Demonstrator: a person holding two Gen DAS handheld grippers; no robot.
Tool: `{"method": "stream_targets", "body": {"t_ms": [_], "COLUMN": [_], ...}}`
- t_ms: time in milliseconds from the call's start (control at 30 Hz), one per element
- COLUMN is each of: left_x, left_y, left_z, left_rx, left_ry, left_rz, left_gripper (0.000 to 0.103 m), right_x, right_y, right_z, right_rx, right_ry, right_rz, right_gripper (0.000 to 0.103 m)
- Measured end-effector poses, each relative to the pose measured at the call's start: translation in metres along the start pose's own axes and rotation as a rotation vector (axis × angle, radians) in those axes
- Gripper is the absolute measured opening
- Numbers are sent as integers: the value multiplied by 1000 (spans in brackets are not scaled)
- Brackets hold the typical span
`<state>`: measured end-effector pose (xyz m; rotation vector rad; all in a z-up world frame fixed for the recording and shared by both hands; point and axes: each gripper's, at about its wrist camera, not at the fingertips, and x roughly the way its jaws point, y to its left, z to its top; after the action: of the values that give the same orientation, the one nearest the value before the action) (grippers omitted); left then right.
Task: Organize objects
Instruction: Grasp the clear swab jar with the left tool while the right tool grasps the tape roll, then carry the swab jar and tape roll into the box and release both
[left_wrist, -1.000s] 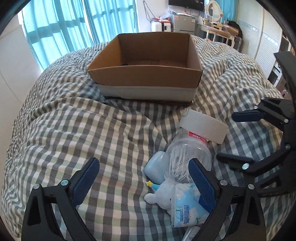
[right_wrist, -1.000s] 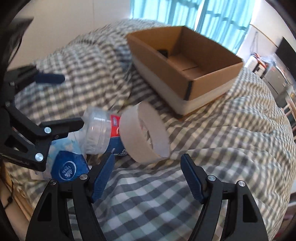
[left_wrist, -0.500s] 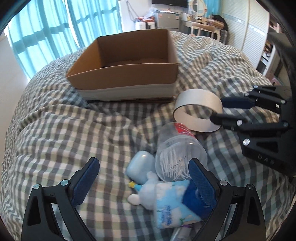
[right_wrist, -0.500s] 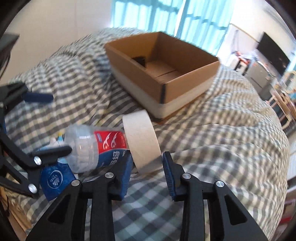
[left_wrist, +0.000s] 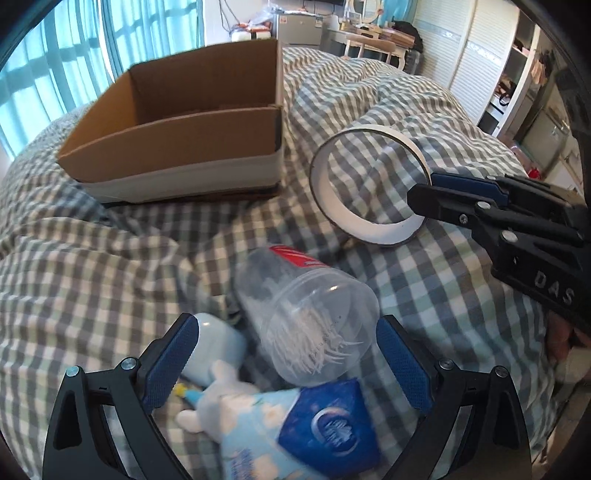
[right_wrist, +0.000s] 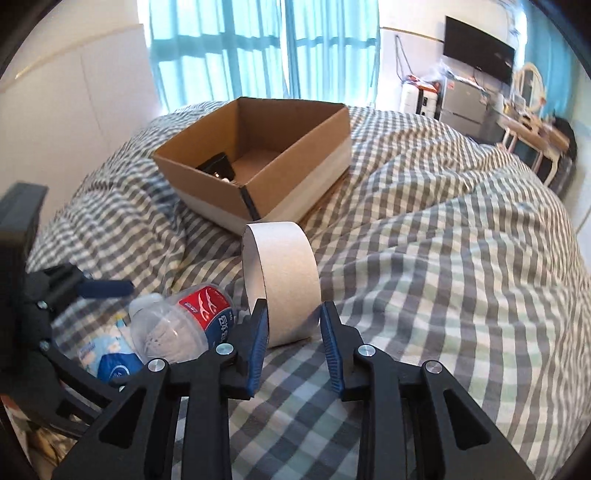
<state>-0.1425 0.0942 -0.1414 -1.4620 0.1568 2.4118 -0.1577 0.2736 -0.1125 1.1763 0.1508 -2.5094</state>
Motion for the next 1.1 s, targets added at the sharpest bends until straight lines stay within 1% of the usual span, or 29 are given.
{"method": "stream_targets", "body": {"t_ms": [33,167,333,367,400,433,633,733,800,967,1000,1033,1100], "left_x": [3,16,29,30,30,30,24,7,-7,-43,-49,-55,-67], "left_y": [-2,-7,2,5,7,8,9,14,16,29,32,34,39], "left_z": [3,8,9,7,7,6,1,-7,-9,-11,-9,-6,1], "left_rx": [0,12,-51,-63,-67,-73,-80,-85,-90,-83,-87,-93,-104], "left_ry": [6,25,61,64,64,67,50,24,-7,-91,-104,-120,-162], "left_rz": [-10,19,20,11,-3,-16,-15,-15,-18,-35,-34,-30,-17], "left_gripper": [99,99,99,93,82,76,72,70,69,66,66,66,65], "right_x": [0,0,1,0,0,-1,-2,-8,-15,-34,-37,-41,-49], "right_y": [0,-1,-3,-2,-2,-2,4,8,11,22,25,29,37], "right_z": [0,-1,-1,-1,-1,-2,-4,-2,1,8,9,11,14], "right_rx": [2,5,8,7,5,4,-22,-26,-28,-31,-41,-50,-65], "right_ry": [0,2,4,2,-1,-2,-6,-21,-41,-77,-83,-90,-104], "right_rz": [1,-1,-6,-9,-14,-16,-51,-75,-90,-87,-96,-101,-99], "right_gripper": [28,28,28,28,28,28,27,27,27,25,16,10,8]}}
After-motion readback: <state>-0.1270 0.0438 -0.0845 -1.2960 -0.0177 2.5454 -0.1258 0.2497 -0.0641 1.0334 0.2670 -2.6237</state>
